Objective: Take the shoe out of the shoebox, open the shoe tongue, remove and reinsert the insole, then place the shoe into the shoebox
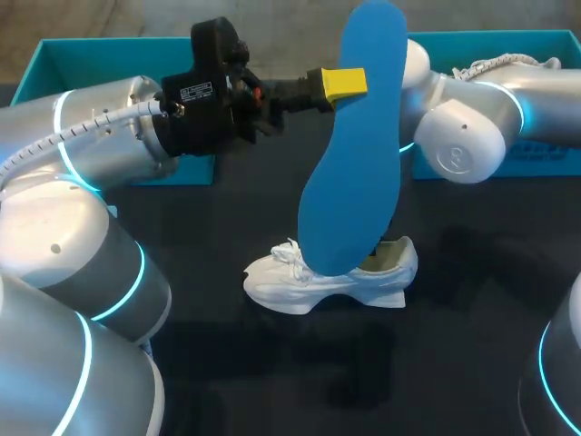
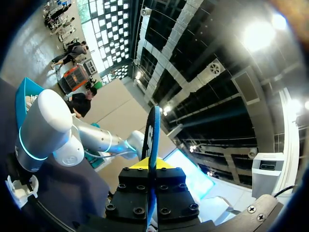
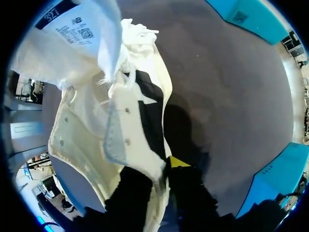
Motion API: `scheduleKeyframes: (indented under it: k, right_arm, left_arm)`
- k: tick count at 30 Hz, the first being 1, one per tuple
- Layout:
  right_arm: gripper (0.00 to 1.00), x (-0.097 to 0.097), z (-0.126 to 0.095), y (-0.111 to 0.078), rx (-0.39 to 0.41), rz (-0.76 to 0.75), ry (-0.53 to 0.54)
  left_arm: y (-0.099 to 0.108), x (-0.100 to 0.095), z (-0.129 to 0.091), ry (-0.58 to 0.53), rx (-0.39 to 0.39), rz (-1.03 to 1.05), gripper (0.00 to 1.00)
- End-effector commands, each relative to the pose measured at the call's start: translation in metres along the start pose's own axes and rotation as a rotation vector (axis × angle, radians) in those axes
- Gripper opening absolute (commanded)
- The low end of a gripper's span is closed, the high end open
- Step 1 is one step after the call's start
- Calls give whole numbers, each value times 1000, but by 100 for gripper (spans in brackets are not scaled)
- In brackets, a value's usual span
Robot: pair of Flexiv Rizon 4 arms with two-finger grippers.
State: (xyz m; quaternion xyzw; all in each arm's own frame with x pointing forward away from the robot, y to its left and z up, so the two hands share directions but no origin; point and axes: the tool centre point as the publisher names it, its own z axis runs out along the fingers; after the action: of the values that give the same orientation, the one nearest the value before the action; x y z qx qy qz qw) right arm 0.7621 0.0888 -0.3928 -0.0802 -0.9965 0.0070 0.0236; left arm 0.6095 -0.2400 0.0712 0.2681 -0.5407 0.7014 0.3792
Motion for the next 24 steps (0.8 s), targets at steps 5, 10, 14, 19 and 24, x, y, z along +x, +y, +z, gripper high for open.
scheduleKeyframes:
  k: [5,10,14,19,24]
  right_arm:
    - [0,2,-5,-2,-15,13,15]
    - [0,3,-13,-3,-13,48,41]
    - [0,4,-17,-4,2,96,66]
    - [0,5,-22,-4,-16,198,105]
    - [0,11,-32,-1,-53,316,128]
  left_arm:
    - [6,6,1,-2,123,-1,0]
    - [6,6,1,-2,123,-1,0]
    - [6,6,1,-2,123,-1,0]
    - [6,6,1,-2,123,-1,0]
    - [6,6,1,-2,123,-1,0]
